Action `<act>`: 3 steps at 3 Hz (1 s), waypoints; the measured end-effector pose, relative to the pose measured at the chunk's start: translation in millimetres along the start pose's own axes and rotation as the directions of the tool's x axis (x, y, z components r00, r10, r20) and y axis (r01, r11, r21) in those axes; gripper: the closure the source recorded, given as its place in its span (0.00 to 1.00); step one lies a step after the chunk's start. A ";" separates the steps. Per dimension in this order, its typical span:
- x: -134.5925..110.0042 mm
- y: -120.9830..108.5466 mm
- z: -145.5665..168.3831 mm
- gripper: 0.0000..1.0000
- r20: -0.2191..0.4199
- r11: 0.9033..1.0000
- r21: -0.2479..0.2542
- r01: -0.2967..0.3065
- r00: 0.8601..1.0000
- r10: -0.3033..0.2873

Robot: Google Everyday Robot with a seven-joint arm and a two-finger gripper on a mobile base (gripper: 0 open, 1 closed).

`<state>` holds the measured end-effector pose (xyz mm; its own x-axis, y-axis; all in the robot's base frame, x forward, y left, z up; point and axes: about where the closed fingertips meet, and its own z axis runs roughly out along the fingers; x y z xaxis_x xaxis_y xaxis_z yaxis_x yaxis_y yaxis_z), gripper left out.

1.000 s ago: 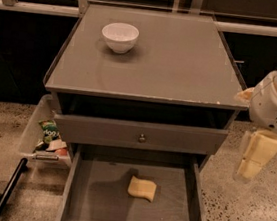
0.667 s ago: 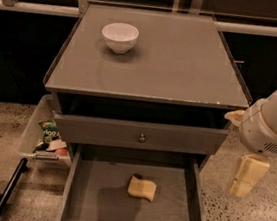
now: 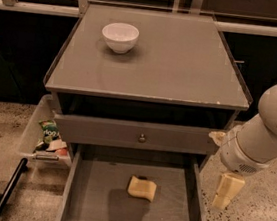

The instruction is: Pick sponge from middle drawer and place on counter

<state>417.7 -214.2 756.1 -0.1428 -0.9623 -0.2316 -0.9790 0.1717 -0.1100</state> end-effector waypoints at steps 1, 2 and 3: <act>8.9 -5.4 36.3 0.00 0.018 0.999 -0.002 -0.040 0.999 0.040; 23.0 -19.0 99.6 0.00 0.068 0.997 0.001 -0.075 0.995 0.075; 33.2 -26.9 157.4 0.00 0.123 0.997 0.008 -0.074 0.990 0.073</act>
Offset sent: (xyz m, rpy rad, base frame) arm 0.0625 -0.0088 -0.1819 0.1536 -0.0165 -0.1089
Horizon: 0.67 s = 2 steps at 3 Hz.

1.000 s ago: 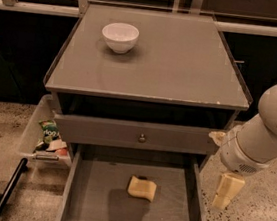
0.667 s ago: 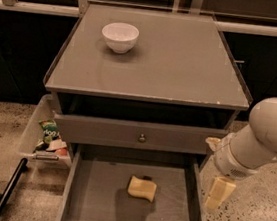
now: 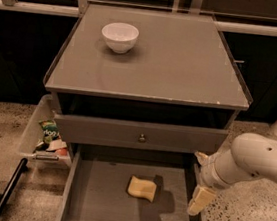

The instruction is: Pick sponge from middle drawer and place on counter

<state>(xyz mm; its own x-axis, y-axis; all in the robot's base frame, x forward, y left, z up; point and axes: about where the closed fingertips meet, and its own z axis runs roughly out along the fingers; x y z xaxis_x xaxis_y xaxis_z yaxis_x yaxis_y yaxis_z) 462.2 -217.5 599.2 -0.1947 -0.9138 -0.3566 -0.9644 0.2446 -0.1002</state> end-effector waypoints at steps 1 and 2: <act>23.0 -0.9 67.8 0.00 0.045 0.998 -0.062 -0.024 0.999 0.027; 22.6 0.3 70.7 0.00 0.051 0.997 -0.070 -0.024 0.998 0.027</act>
Offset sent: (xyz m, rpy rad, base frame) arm 0.0089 -0.0014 -0.0412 0.0351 0.0210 0.0014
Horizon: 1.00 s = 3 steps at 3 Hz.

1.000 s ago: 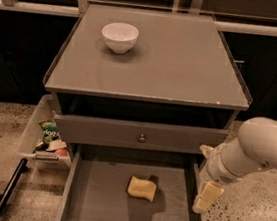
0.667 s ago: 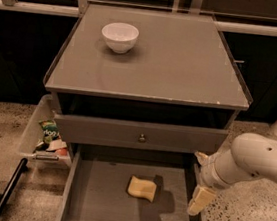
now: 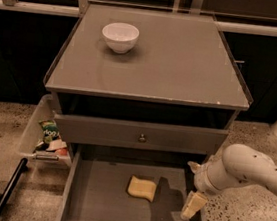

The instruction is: Pick sponge from middle drawer and place on counter

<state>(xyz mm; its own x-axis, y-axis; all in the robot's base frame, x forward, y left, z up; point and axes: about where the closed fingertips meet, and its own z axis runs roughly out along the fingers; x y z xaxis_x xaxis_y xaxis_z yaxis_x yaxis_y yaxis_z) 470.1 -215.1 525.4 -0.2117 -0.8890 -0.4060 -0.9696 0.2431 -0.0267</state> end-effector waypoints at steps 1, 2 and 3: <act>-5.6 -2.1 30.1 0.00 0.053 0.999 -0.009 -0.034 0.998 0.034; -12.3 -13.6 73.0 0.00 0.157 0.997 -0.007 -0.074 0.985 0.074; -16.8 -18.6 112.9 0.00 0.251 0.996 -0.016 -0.090 0.964 0.091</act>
Offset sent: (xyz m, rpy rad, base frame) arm 0.0477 0.0571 -0.1097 0.2988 -0.0272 -0.1112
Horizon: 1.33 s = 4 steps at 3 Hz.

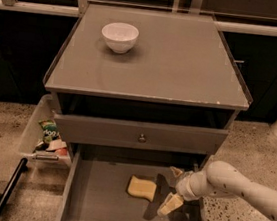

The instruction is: Pick sponge from middle drawer and place on counter

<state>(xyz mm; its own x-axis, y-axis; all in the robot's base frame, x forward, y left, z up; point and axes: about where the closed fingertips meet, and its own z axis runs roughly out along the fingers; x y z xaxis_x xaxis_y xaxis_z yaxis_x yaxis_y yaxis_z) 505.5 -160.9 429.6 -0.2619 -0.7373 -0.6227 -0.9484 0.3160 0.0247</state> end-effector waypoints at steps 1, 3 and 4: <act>2.3 0.6 35.8 0.00 0.070 1.000 -0.014 -0.009 0.997 0.010; -3.6 8.7 86.7 0.00 0.114 0.999 -0.049 0.007 0.993 -0.001; -7.2 10.1 101.1 0.00 0.124 0.997 -0.072 0.005 0.992 0.004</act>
Offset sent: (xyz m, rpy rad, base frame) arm 0.0093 0.0644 -0.0768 0.1375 0.0047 0.0310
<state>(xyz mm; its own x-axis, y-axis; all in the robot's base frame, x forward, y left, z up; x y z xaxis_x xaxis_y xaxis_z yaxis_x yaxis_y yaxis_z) 515.9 -92.1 355.3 -0.2414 -0.6565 -0.7146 -0.9602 0.2683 0.0778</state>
